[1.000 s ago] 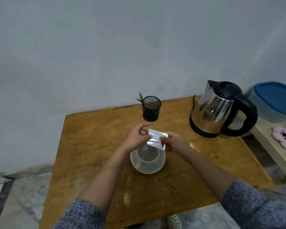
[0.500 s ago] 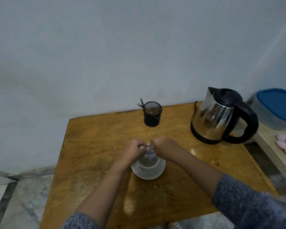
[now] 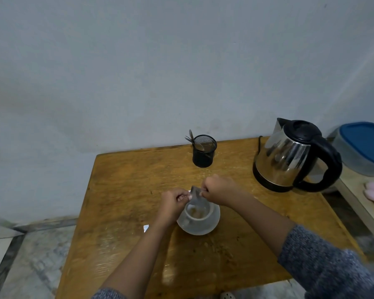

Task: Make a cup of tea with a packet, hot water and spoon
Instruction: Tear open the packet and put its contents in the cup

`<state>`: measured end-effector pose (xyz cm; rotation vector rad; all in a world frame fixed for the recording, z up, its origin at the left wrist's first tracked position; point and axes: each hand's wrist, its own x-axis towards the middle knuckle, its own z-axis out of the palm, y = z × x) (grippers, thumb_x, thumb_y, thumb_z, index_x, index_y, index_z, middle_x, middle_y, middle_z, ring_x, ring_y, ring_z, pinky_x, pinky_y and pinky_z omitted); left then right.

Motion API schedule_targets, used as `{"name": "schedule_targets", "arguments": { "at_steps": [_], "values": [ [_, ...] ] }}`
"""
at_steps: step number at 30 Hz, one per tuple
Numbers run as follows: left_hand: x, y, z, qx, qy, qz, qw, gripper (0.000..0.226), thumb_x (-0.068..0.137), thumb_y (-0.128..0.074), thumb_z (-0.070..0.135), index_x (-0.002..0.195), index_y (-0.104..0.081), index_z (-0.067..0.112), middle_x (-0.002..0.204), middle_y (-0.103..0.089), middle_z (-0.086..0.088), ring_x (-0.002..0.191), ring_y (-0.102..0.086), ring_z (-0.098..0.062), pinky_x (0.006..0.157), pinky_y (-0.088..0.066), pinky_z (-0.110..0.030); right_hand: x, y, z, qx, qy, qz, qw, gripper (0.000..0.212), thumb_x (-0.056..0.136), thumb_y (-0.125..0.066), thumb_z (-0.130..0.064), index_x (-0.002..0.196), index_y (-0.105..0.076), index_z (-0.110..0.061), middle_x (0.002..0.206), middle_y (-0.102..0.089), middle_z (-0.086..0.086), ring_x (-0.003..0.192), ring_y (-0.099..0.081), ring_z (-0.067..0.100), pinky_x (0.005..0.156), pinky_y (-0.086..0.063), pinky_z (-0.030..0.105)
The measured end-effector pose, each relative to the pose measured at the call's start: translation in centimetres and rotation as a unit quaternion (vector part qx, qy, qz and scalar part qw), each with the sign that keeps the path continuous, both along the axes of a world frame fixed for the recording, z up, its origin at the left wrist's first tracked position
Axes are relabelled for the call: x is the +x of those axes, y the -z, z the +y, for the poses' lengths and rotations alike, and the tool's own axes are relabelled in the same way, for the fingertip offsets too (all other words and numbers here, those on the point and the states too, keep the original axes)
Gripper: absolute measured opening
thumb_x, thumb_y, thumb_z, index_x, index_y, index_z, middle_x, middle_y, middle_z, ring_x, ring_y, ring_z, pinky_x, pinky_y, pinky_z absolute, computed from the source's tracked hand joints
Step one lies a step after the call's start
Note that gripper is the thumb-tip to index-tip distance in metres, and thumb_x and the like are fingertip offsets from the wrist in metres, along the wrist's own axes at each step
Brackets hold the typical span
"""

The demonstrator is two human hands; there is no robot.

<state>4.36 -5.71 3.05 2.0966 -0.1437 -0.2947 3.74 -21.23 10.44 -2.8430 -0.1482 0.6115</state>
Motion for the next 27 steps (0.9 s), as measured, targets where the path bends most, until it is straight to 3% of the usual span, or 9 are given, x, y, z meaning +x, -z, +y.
{"name": "schedule_targets", "arguments": {
  "at_steps": [4,7,14,18,22,24,27],
  "values": [
    [0.0,0.5,0.2,-0.016,-0.021,0.009,1.0,0.009,0.081,-0.066,0.009,0.087,-0.073,0.009,0.064,-0.059,0.007,0.06,-0.051,-0.004,0.057,-0.041,-0.012,-0.2,0.1,0.3,-0.02,-0.01,-0.02,1.0,0.029,0.091,-0.054,-0.03,0.066,-0.058,-0.016,0.066,-0.052,-0.001,0.067,-0.052,0.019,0.057,-0.04,0.027],
    [0.0,0.7,0.2,-0.023,-0.029,0.013,0.999,0.01,0.08,-0.067,0.01,0.088,-0.073,0.009,0.065,-0.06,0.007,0.06,-0.052,-0.003,0.059,-0.042,-0.016,-0.1,0.2,0.4,-0.025,-0.007,-0.019,0.999,0.038,0.088,-0.057,-0.029,0.054,-0.042,-0.022,0.059,-0.043,-0.006,0.066,-0.049,0.018,0.053,-0.036,0.026],
    [0.1,1.0,0.1,-0.028,-0.025,0.021,0.999,0.011,0.081,-0.066,0.011,0.089,-0.073,0.009,0.077,-0.067,-0.004,0.066,-0.055,-0.009,0.063,-0.046,-0.02,0.1,0.7,0.7,-0.04,0.013,-0.01,0.999,0.038,0.087,-0.06,-0.025,0.056,-0.039,-0.024,0.061,-0.041,-0.006,0.073,-0.051,0.019,0.063,-0.039,0.03],
    [0.0,1.1,0.3,-0.011,-0.008,-0.003,1.0,0.011,0.081,-0.065,0.012,0.089,-0.073,0.01,0.077,-0.066,-0.002,0.067,-0.055,-0.008,0.063,-0.044,-0.021,0.3,0.9,1.0,-0.08,0.005,-0.016,0.997,0.029,0.088,-0.061,-0.031,0.065,-0.047,-0.018,0.068,-0.047,-0.001,0.075,-0.053,0.02,0.066,-0.043,0.031],
    [-0.2,1.1,0.5,-0.009,-0.002,-0.015,1.0,0.011,0.082,-0.065,0.011,0.088,-0.074,0.008,0.074,-0.062,0.002,0.063,-0.051,-0.002,0.06,-0.041,-0.02,0.3,1.0,1.2,-0.106,-0.023,-0.021,0.994,0.033,0.089,-0.059,-0.033,0.064,-0.045,-0.016,0.071,-0.049,0.001,0.078,-0.056,0.023,0.067,-0.045,0.033],
    [-0.2,1.0,0.6,-0.008,-0.007,-0.013,1.0,0.011,0.082,-0.065,0.011,0.089,-0.073,0.008,0.073,-0.062,0.002,0.063,-0.051,-0.002,0.061,-0.041,-0.021,0.3,0.9,1.2,-0.097,-0.028,-0.017,0.995,0.02,0.09,-0.058,-0.034,0.081,-0.056,-0.016,0.084,-0.057,0.005,0.086,-0.059,0.024,0.071,-0.045,0.034],
    [-0.2,0.9,0.5,-0.02,-0.022,-0.014,0.999,0.013,0.082,-0.065,0.011,0.09,-0.073,0.006,0.074,-0.062,0.001,0.063,-0.05,-0.002,0.062,-0.042,-0.021,0.5,0.8,1.0,-0.073,-0.018,-0.014,0.997,0.021,0.092,-0.056,-0.033,0.096,-0.062,-0.013,0.099,-0.064,0.007,0.096,-0.061,0.025,0.073,-0.043,0.033]
  ]
}}
